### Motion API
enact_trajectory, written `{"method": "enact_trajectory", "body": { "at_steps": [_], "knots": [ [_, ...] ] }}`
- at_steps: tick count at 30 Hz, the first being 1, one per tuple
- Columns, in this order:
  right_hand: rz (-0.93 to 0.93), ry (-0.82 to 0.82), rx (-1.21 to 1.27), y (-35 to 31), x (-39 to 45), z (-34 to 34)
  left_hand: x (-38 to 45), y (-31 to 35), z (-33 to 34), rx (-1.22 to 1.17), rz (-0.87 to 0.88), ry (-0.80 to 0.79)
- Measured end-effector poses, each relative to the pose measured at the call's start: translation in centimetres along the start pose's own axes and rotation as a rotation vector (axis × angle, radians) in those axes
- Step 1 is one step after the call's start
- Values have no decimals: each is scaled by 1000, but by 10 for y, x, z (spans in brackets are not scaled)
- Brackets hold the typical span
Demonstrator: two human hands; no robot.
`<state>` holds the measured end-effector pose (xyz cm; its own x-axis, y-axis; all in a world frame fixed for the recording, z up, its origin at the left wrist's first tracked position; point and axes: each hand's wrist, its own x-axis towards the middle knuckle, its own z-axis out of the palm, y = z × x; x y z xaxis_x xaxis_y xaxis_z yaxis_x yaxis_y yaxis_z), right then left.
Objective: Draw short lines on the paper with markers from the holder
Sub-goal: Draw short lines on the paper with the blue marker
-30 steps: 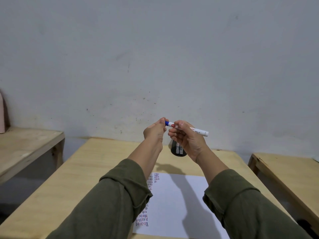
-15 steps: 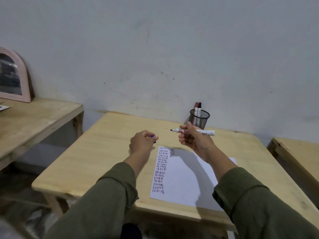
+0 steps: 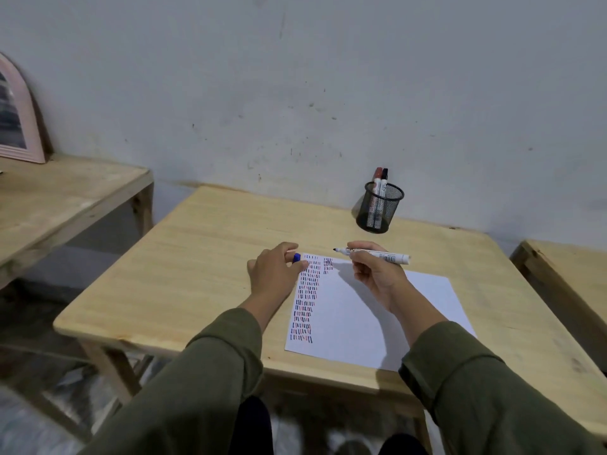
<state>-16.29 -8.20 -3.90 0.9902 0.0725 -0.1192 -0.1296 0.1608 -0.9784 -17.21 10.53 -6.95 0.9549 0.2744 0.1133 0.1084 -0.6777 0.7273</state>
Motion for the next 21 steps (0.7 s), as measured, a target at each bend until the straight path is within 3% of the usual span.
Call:
{"method": "enact_trajectory", "body": {
  "at_steps": [11, 21],
  "knots": [
    [49, 56, 35, 11, 2, 3, -24, -12, -2, 381, 18, -56],
    [31, 250, -48, 21, 5, 8, -26, -11, -2, 438, 19, -55]
  ]
}}
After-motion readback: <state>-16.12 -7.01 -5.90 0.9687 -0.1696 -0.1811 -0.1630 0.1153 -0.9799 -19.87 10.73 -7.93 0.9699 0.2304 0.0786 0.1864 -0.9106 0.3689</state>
